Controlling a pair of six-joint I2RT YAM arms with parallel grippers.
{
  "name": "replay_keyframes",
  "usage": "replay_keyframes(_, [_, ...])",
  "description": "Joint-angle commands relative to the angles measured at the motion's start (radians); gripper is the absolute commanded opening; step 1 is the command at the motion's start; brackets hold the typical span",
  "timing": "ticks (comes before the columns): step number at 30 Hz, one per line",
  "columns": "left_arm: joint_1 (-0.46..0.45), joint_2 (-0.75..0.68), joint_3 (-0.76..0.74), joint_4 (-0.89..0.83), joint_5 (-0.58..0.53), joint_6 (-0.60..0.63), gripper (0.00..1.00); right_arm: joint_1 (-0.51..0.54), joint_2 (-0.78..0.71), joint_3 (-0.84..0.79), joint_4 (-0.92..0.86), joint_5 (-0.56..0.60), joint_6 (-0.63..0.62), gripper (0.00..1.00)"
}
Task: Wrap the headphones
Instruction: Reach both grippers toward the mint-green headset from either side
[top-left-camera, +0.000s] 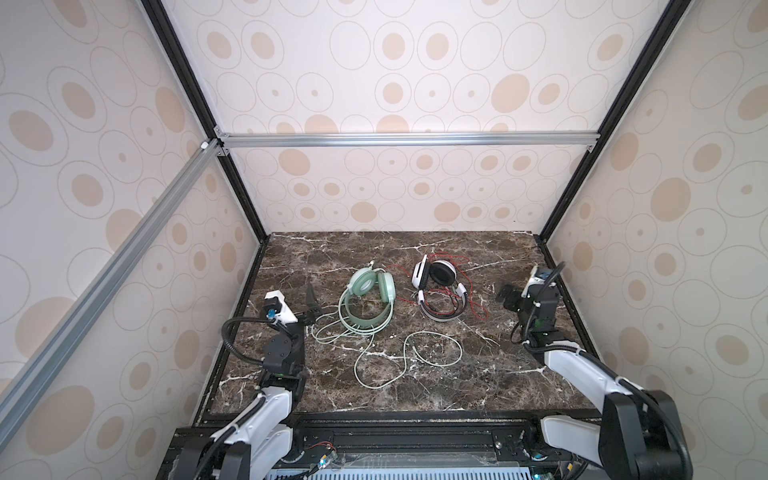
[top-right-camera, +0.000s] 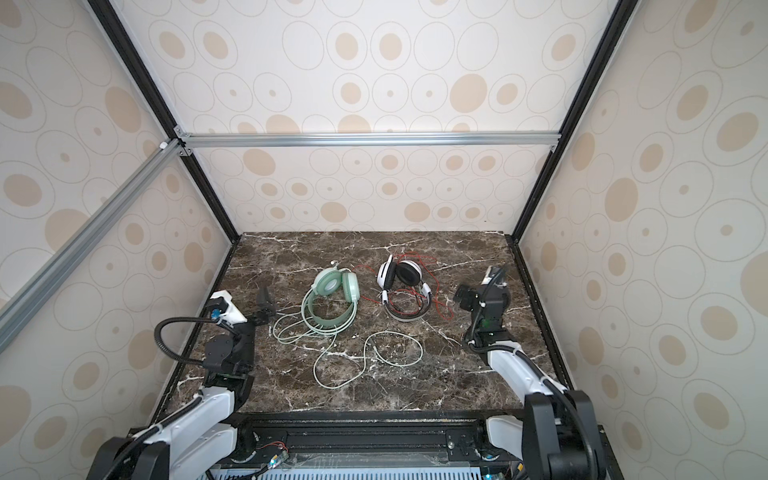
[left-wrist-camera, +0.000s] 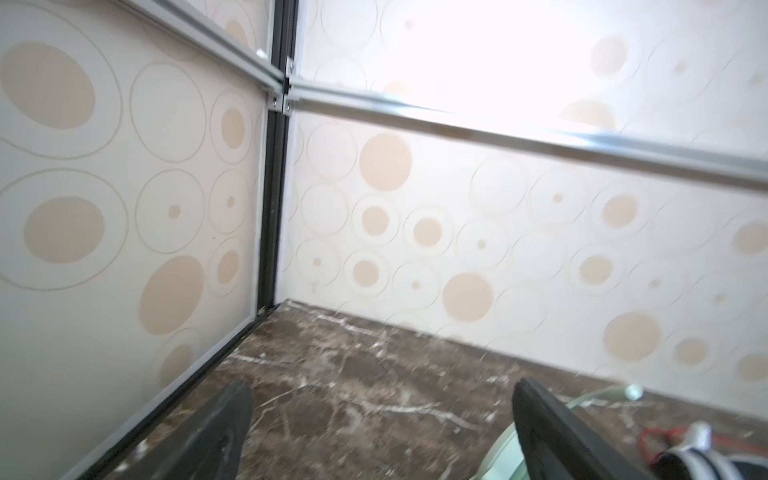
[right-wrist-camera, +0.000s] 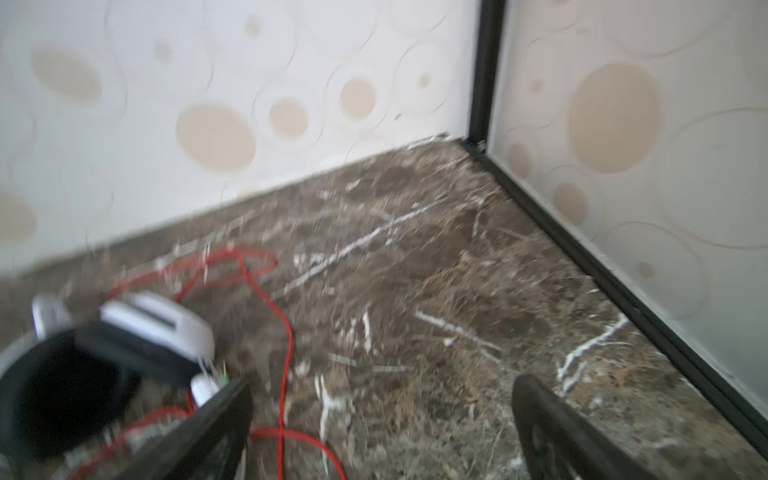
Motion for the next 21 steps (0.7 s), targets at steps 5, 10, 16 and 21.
replay_keyframes(5, [-0.266, 0.153, 0.360, -0.504, 0.133, -0.115, 0.98, -0.010, -0.020, 0.083, -0.250, -0.345, 0.240, 1.00])
replay_keyframes(10, [-0.276, 0.227, 0.655, -0.868, 0.259, -0.210, 0.98, 0.197, 0.109, 0.314, -0.535, -0.417, 0.101, 1.00])
replay_keyframes(16, [-0.246, 0.221, 0.793, -0.929, 0.460, -0.373, 0.98, 0.419, 0.255, 0.475, -0.601, -0.387, 0.055, 1.00])
replay_keyframes(21, [-0.144, 0.264, 0.841, -0.990, 0.522, -0.361, 0.98, 0.540, 0.467, 0.697, -0.697, -0.358, 0.002, 1.00])
